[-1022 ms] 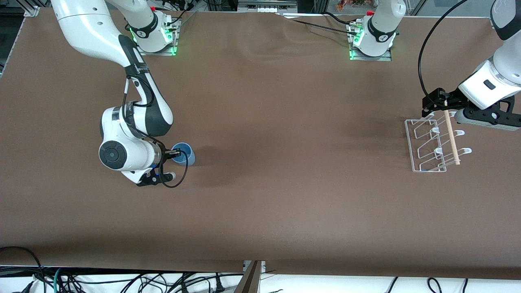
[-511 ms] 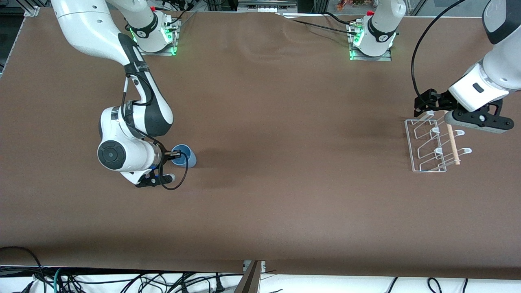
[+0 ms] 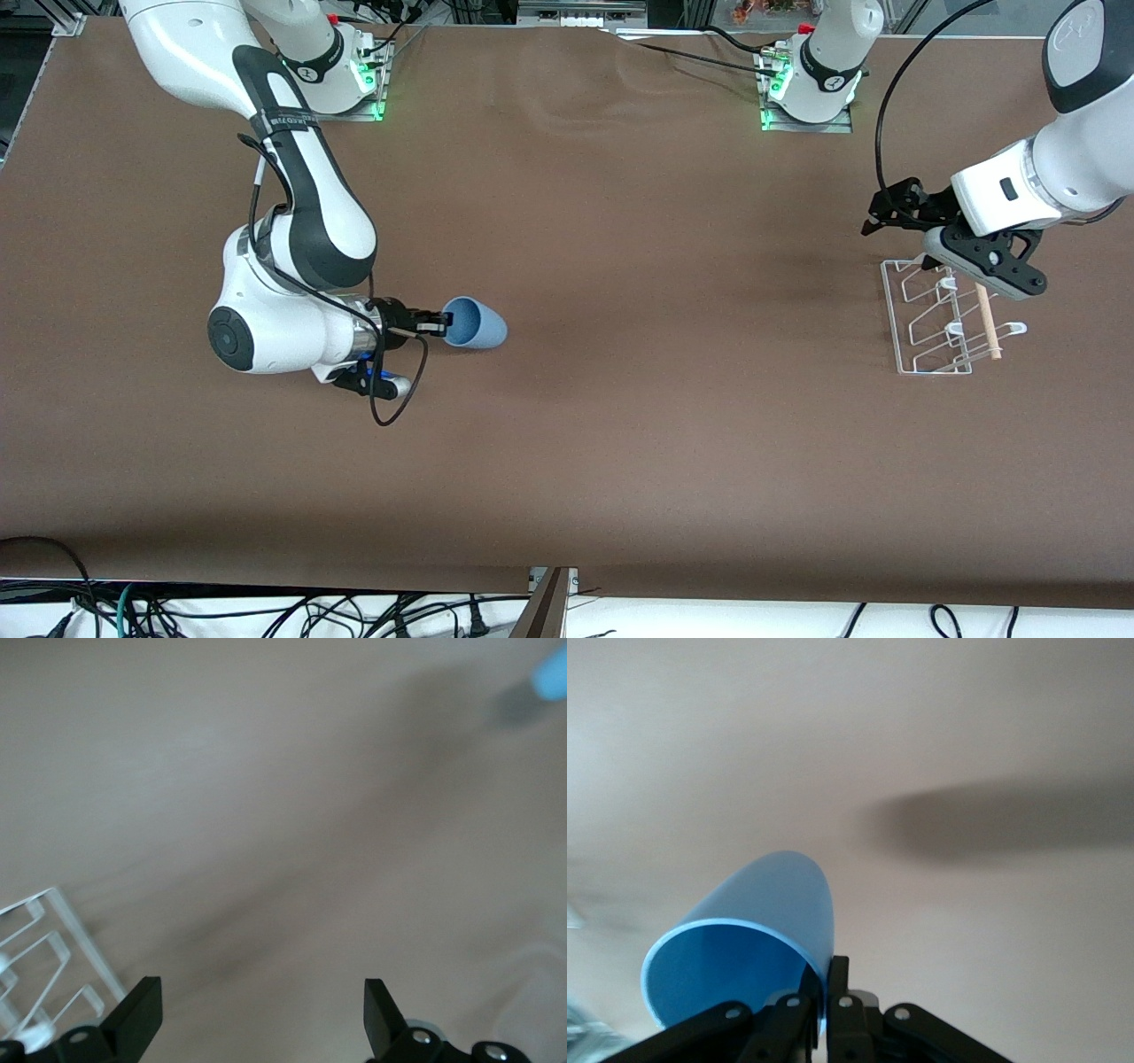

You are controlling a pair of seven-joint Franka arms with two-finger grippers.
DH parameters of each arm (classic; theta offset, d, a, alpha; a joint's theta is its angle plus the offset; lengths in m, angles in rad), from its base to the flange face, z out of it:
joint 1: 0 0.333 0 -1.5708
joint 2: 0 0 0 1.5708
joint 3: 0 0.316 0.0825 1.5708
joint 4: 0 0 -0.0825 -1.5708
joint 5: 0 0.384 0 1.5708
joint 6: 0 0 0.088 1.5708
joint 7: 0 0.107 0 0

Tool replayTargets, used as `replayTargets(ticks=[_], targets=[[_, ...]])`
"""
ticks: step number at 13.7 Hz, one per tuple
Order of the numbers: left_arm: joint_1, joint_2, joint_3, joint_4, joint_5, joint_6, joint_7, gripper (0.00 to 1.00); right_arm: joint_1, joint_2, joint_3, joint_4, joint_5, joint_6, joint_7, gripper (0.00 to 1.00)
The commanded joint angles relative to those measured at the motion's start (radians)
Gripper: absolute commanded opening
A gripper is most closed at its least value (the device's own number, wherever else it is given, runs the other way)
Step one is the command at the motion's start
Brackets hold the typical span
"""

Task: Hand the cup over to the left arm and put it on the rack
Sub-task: 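Grasp the blue cup with the right gripper and lift it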

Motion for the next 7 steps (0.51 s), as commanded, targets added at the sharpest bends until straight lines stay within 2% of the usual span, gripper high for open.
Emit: replayTargets(ticks=[1, 4, 7], targets=[[0.000, 0.046, 0.002, 0.007, -0.146, -0.010, 0.192, 1.00, 0.063, 0.029, 0.006, 0.098, 0.091, 0.011, 0.187, 0.00], [-0.003, 0.086, -0.001, 0.000, -0.283, -0.001, 0.301, 1.00, 0.158, 0.038, 0.006, 0.134, 0.207, 0.112, 0.333, 0.00], [-0.001, 0.135, -0.027, -0.005, -0.405, 0.027, 0.498, 1.00, 0.234, 0.038, 0.007, 0.154, 0.283, 0.170, 0.399, 0.00]])
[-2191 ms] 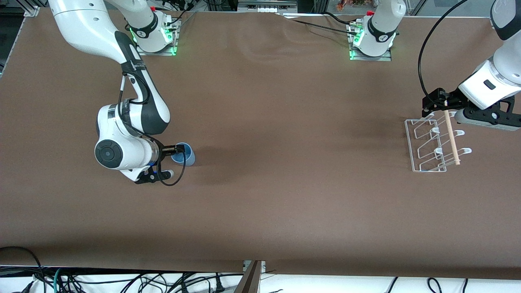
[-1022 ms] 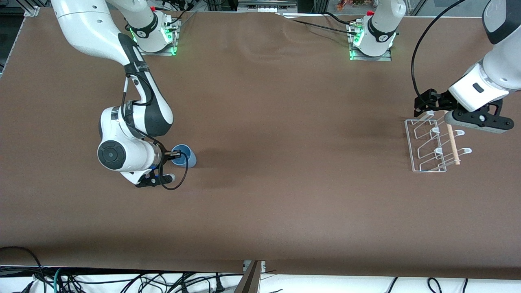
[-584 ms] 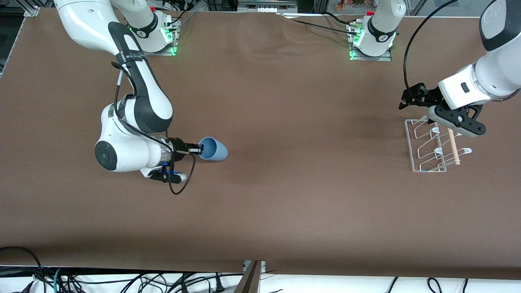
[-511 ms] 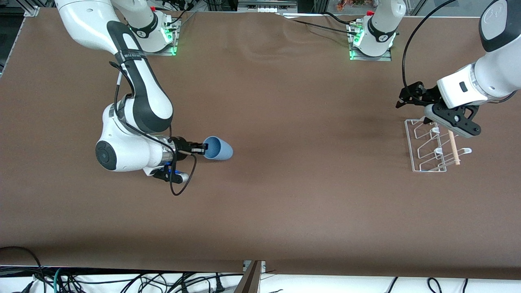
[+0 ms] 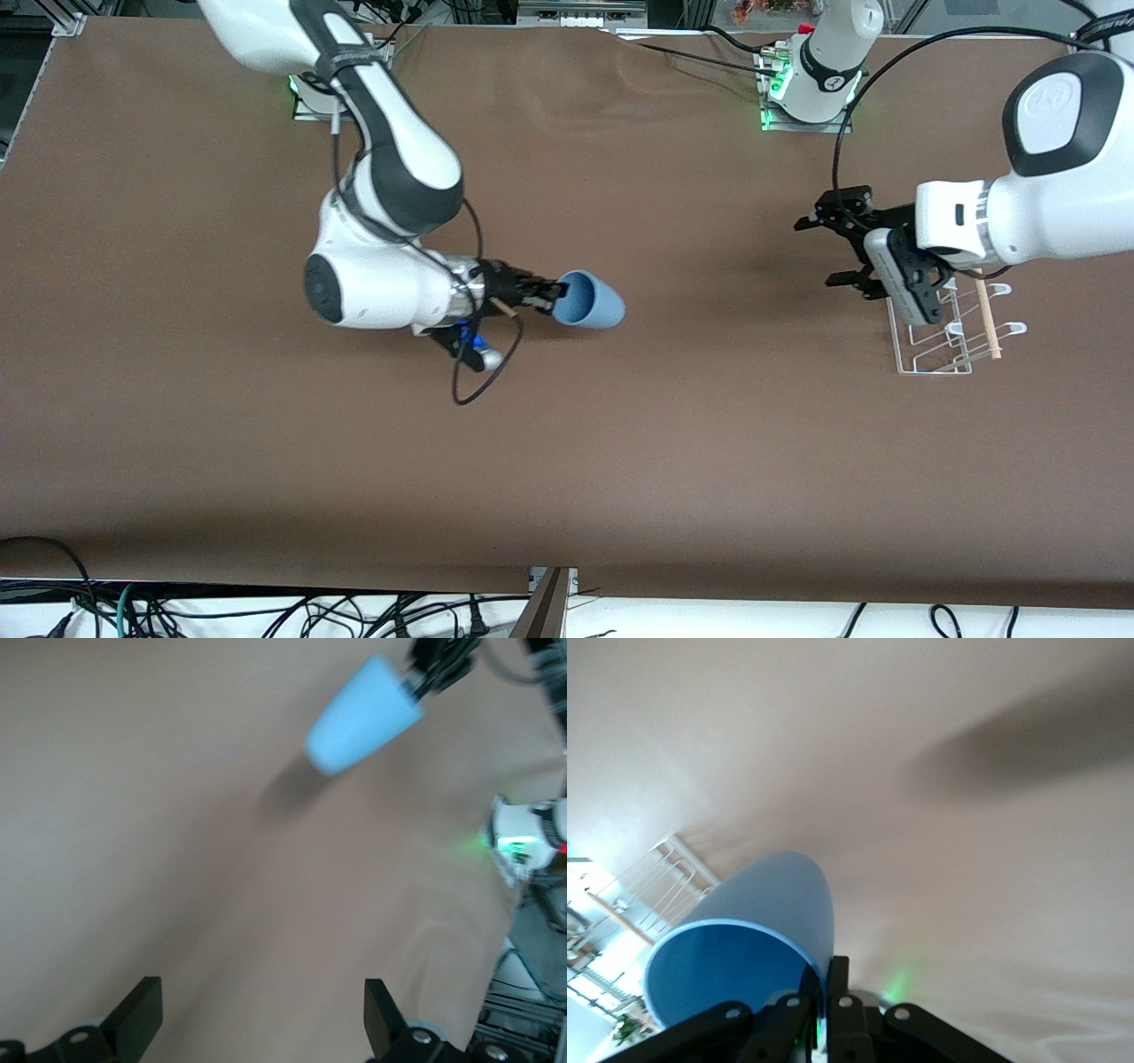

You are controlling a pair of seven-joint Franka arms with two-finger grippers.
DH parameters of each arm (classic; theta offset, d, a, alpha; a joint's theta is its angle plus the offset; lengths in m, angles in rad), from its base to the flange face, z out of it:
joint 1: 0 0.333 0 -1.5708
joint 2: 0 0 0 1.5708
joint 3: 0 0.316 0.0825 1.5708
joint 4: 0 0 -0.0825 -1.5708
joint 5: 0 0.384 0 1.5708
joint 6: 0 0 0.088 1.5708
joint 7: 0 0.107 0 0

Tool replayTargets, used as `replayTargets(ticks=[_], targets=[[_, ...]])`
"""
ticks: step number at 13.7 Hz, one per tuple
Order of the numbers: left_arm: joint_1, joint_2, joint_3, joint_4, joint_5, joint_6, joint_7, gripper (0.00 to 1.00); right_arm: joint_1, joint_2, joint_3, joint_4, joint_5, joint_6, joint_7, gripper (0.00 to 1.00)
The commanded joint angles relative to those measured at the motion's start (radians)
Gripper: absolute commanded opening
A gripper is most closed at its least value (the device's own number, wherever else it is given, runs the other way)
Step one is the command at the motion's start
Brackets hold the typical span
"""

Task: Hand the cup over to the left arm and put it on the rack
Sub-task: 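Carry the cup toward the left gripper while the left gripper approaches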

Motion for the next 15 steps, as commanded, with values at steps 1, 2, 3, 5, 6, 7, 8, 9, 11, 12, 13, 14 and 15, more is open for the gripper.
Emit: replayTargets(ticks=[1, 2, 3, 5, 6, 7, 8, 9, 11, 12, 13, 14, 15], targets=[[0.000, 0.031, -0.011, -0.004, -0.098, 0.027, 0.209, 1.00, 0.043, 0.024, -0.003, 0.069, 0.066, 0.033, 0.072, 0.00], [0.002, 0.039, -0.024, -0.014, -0.133, 0.029, 0.276, 1.00, 0.053, 0.024, -0.003, 0.092, 0.076, 0.033, 0.094, 0.00], [0.002, 0.044, -0.026, -0.025, -0.167, 0.031, 0.341, 1.00, 0.056, 0.024, -0.003, 0.109, 0.087, 0.033, 0.109, 0.00], [0.002, 0.045, -0.038, -0.076, -0.208, 0.084, 0.469, 1.00, 0.056, 0.024, -0.003, 0.132, 0.092, 0.033, 0.140, 0.00], [0.003, 0.044, -0.050, -0.108, -0.266, 0.109, 0.531, 1.00, 0.056, 0.024, -0.003, 0.134, 0.092, 0.033, 0.150, 0.00], [0.002, 0.044, -0.058, -0.126, -0.300, 0.129, 0.583, 1.00, 0.056, 0.023, 0.009, 0.134, 0.092, 0.033, 0.154, 0.00], [0.003, 0.044, -0.090, -0.126, -0.304, 0.167, 0.628, 1.00, 0.056, 0.023, 0.018, 0.135, 0.090, 0.033, 0.155, 0.00], [0.005, 0.044, -0.106, -0.126, -0.307, 0.196, 0.659, 1.00, 0.056, 0.024, 0.020, 0.144, 0.090, 0.033, 0.158, 0.00], [0.002, 0.047, -0.139, -0.128, -0.331, 0.251, 0.709, 1.00, 0.057, 0.024, 0.031, 0.149, 0.092, 0.048, 0.160, 0.00], [0.002, 0.050, -0.153, -0.131, -0.334, 0.283, 0.735, 1.00, 0.057, 0.024, 0.043, 0.150, 0.090, 0.057, 0.161, 0.00], [0.002, 0.056, -0.173, -0.131, -0.334, 0.308, 0.746, 1.00, 0.057, 0.024, 0.048, 0.149, 0.090, 0.065, 0.160, 0.00], [0.002, 0.061, -0.187, -0.131, -0.334, 0.323, 0.748, 1.00, 0.060, 0.024, 0.048, 0.150, 0.090, 0.067, 0.161, 0.00], [0.002, 0.064, -0.201, -0.131, -0.337, 0.340, 0.748, 1.00, 0.070, 0.024, 0.048, 0.150, 0.090, 0.068, 0.160, 0.00]])
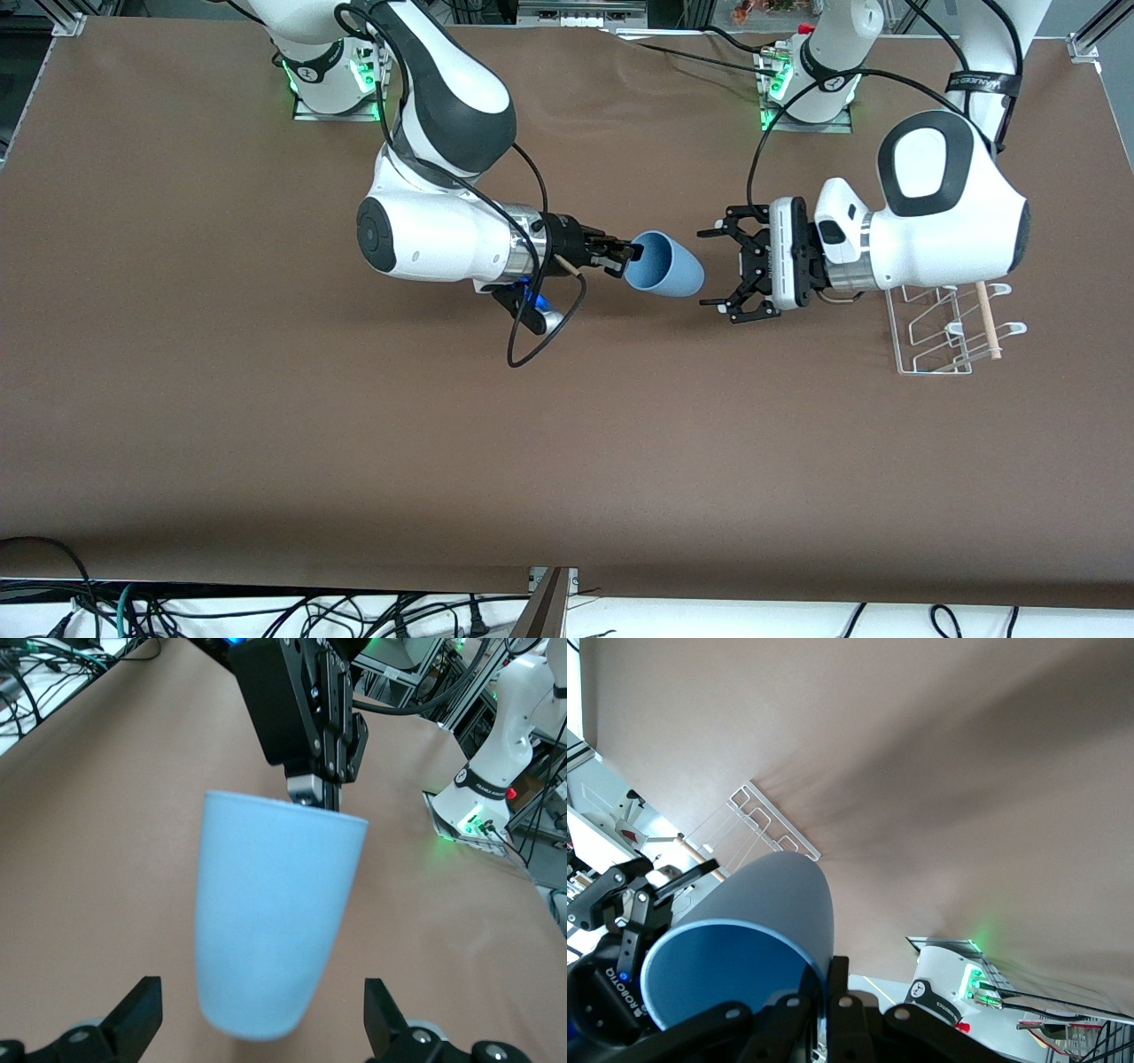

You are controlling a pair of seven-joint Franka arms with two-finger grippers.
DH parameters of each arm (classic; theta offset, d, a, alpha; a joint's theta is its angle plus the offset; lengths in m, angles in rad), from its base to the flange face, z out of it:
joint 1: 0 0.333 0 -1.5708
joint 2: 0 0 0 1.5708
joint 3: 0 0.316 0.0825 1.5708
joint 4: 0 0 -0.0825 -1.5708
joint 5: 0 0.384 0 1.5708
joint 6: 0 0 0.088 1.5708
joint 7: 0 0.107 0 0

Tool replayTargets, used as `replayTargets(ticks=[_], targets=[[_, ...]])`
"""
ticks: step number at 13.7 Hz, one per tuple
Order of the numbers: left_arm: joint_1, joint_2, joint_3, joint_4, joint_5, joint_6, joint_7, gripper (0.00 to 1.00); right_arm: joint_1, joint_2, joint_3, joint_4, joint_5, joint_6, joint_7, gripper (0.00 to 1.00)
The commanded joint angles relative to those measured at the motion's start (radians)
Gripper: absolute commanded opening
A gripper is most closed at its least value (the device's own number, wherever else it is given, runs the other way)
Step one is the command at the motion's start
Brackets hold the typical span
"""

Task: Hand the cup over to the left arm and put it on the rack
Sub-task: 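Carry the cup toward the left gripper while the left gripper approaches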

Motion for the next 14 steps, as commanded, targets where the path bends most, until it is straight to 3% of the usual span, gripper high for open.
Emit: replayTargets(ticks=[1, 2, 3, 4, 5, 6, 9, 10, 11, 12, 14], targets=[[0.006, 0.002, -0.049, -0.022, -0.049, 0.055, 0.048, 1.00, 0.010, 0.018, 0.010, 0.034, 0.016, 0.013, 0.014, 0.00], [0.006, 0.002, -0.070, -0.042, -0.067, 0.077, 0.048, 1.00, 0.010, 0.018, 0.010, 0.034, 0.016, 0.018, 0.014, 0.00], [0.006, 0.002, -0.084, -0.047, -0.070, 0.093, 0.059, 0.91, 0.010, 0.018, 0.010, 0.034, 0.016, 0.018, 0.014, 0.00], [0.006, 0.005, -0.087, -0.047, -0.070, 0.095, 0.086, 0.68, 0.010, 0.018, 0.010, 0.034, 0.016, 0.018, 0.014, 0.00], [0.008, 0.011, -0.087, -0.047, -0.070, 0.094, 0.112, 0.20, 0.010, 0.018, 0.010, 0.034, 0.016, 0.018, 0.014, 0.00], [0.012, 0.017, -0.087, -0.047, -0.070, 0.088, 0.117, 0.03, 0.010, 0.018, 0.009, 0.034, 0.016, 0.018, 0.013, 0.00], [0.026, 0.017, -0.086, -0.042, -0.069, 0.049, 0.116, 0.00, -0.001, 0.013, 0.008, 0.034, 0.017, 0.018, 0.014, 0.00], [0.029, 0.014, -0.084, -0.038, -0.064, 0.046, 0.113, 0.00, -0.004, 0.009, 0.005, 0.033, 0.017, 0.017, 0.016, 0.10], [0.038, 0.013, -0.084, -0.035, -0.058, 0.045, 0.108, 0.00, -0.014, 0.006, 0.002, 0.033, 0.017, 0.017, 0.020, 0.74], [0.038, 0.010, -0.083, -0.035, -0.055, 0.045, 0.108, 0.00, -0.025, -0.002, -0.004, 0.034, 0.011, 0.015, 0.022, 0.98], [0.054, 0.008, -0.080, -0.030, -0.053, 0.019, 0.106, 0.00, -0.054, -0.029, -0.022, 0.033, -0.017, 0.003, 0.016, 0.99]])
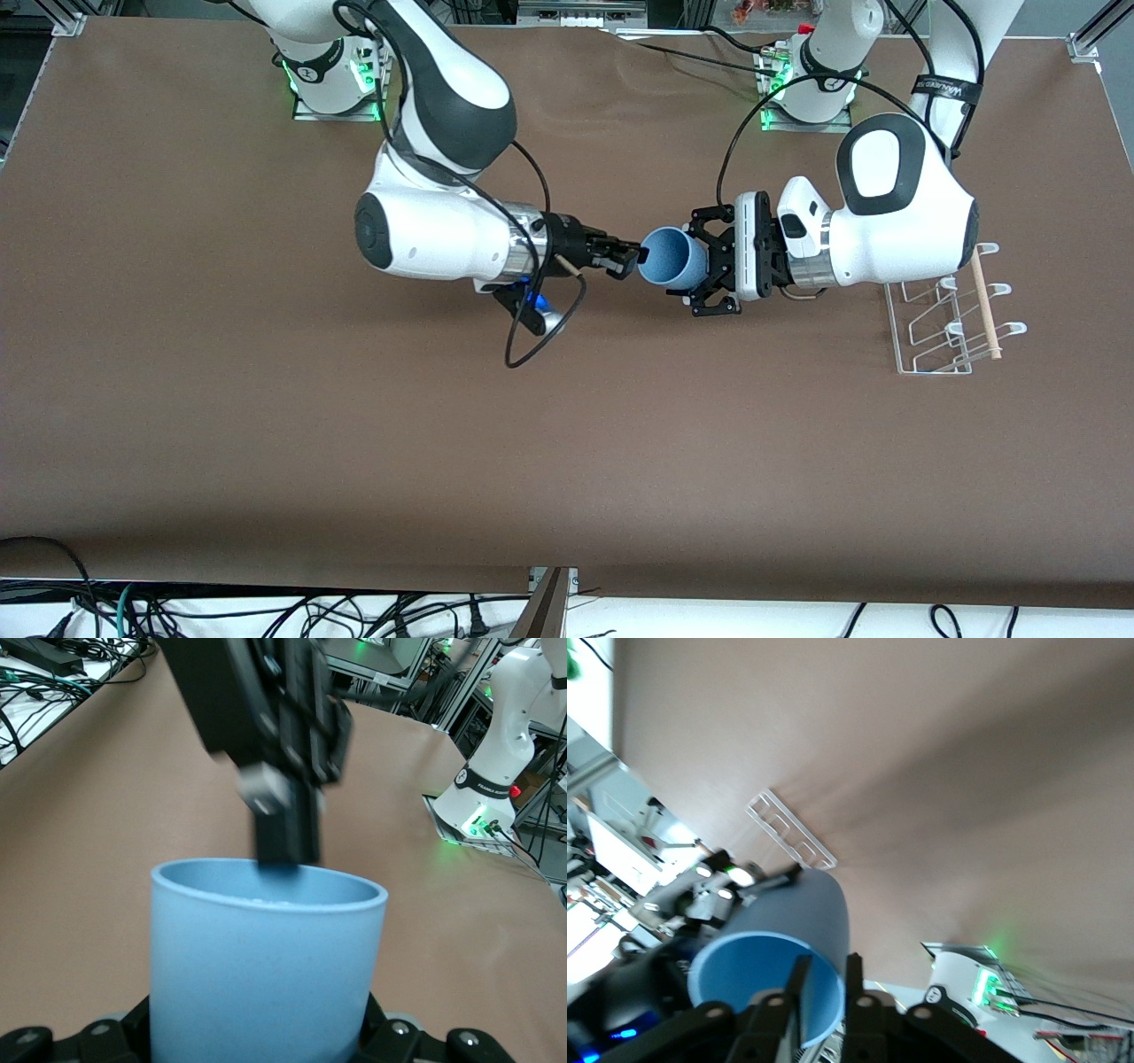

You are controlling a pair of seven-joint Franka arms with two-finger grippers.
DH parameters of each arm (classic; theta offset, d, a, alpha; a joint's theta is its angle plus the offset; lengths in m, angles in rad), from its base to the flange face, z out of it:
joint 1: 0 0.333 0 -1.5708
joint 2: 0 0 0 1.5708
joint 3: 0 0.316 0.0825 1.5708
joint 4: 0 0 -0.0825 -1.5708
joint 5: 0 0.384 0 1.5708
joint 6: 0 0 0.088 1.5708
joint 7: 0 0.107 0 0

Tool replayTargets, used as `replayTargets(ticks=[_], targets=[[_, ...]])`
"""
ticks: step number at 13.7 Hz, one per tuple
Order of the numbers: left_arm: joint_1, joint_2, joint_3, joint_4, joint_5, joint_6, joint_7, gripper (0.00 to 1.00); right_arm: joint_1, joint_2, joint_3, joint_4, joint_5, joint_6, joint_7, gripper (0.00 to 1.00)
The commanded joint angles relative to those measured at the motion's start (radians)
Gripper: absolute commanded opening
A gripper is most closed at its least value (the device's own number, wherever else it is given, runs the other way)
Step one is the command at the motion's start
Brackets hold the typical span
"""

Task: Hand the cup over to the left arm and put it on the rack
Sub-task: 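Grasp the cup with the left gripper while the right gripper releases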

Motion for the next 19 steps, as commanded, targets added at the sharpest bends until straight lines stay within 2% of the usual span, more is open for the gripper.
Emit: replayTargets(ticks=[1, 3, 6, 8, 9, 12, 14, 15, 17, 19], targets=[[0.033, -0.014, 0.002, 0.020, 0.000, -0.060, 0.030, 0.00, -0.054, -0.051, -0.019, 0.005, -0.036, -0.023, 0.004, 0.99], [0.048, -0.016, 0.005, 0.078, 0.146, -0.107, -0.024, 0.00, -0.103, -0.088, -0.049, 0.005, -0.093, -0.087, -0.002, 0.99], [0.058, -0.016, 0.010, 0.149, 0.369, -0.214, -0.163, 0.00, -0.126, -0.171, -0.183, 0.004, -0.246, -0.222, -0.011, 0.99], [0.068, -0.016, 0.013, 0.164, 0.553, -0.259, -0.254, 0.00, -0.126, -0.202, -0.241, 0.004, -0.338, -0.295, -0.045, 0.99], [0.067, -0.016, 0.014, 0.168, 0.642, -0.264, -0.307, 0.00, -0.126, -0.220, -0.276, 0.002, -0.361, -0.345, -0.086, 0.99], [0.067, -0.013, 0.017, 0.169, 0.938, -0.302, -0.450, 0.00, -0.128, -0.240, -0.408, 0.004, -0.352, -0.486, -0.262, 0.99], [0.065, -0.011, 0.019, 0.169, 1.108, -0.342, -0.466, 0.00, -0.128, -0.248, -0.461, 0.004, -0.354, -0.531, -0.318, 0.99], [0.067, -0.011, 0.020, 0.169, 1.176, -0.351, -0.466, 0.00, -0.143, -0.277, -0.452, -0.025, -0.367, -0.531, -0.320, 0.99], [0.067, -0.010, 0.020, 0.168, 1.300, -0.386, -0.466, 0.00, -0.157, -0.372, -0.449, -0.172, -0.402, -0.516, -0.406, 0.99], [0.053, 0.001, 0.019, 0.161, 1.490, -0.419, -0.510, 0.00, -0.176, -0.496, -0.372, -0.335, -0.545, -0.455, -0.502, 0.99]])
